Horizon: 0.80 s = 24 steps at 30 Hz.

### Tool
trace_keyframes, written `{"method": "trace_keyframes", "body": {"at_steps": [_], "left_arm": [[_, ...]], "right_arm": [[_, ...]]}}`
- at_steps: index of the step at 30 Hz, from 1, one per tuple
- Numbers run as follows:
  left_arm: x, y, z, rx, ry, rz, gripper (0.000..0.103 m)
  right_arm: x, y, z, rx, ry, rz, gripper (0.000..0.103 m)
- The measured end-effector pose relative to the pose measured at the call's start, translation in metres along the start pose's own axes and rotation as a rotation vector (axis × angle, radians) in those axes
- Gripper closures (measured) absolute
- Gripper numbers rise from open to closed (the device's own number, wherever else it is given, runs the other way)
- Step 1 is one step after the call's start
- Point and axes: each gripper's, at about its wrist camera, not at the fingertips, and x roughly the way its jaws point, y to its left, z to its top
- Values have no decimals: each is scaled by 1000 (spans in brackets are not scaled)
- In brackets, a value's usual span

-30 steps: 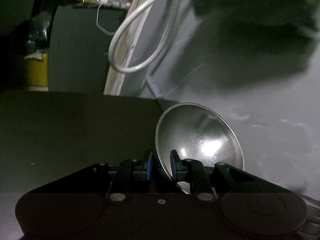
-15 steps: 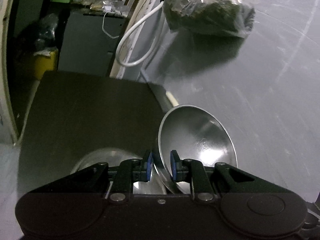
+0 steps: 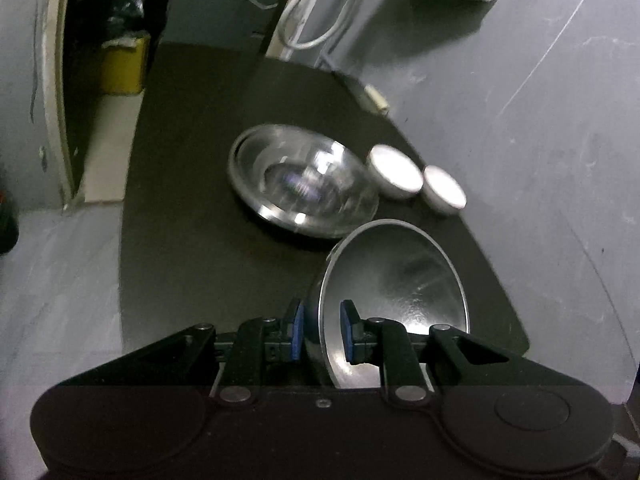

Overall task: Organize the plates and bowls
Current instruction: 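Lift the steel bowl with both grippers and set it down beside the plates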

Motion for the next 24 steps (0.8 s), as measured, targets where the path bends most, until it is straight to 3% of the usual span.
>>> {"method": "trace_keyframes", "body": {"at_steps": [6,17,22,24], "left_arm": [[-8,25,-30,-59,41,40,83],[-2,47,-31,-122,31,87,84],[-3,51,-26,-138,5,114,72],[-9,53,-26,-146,-6,141,57]], "right_arm": [[13,14,-5,-22,72,5,58],[37,35,2,-117,80,-15,58],[30,34,2,-137,66,-27,50],[26,30,3,-134,57,-34,42]]}}
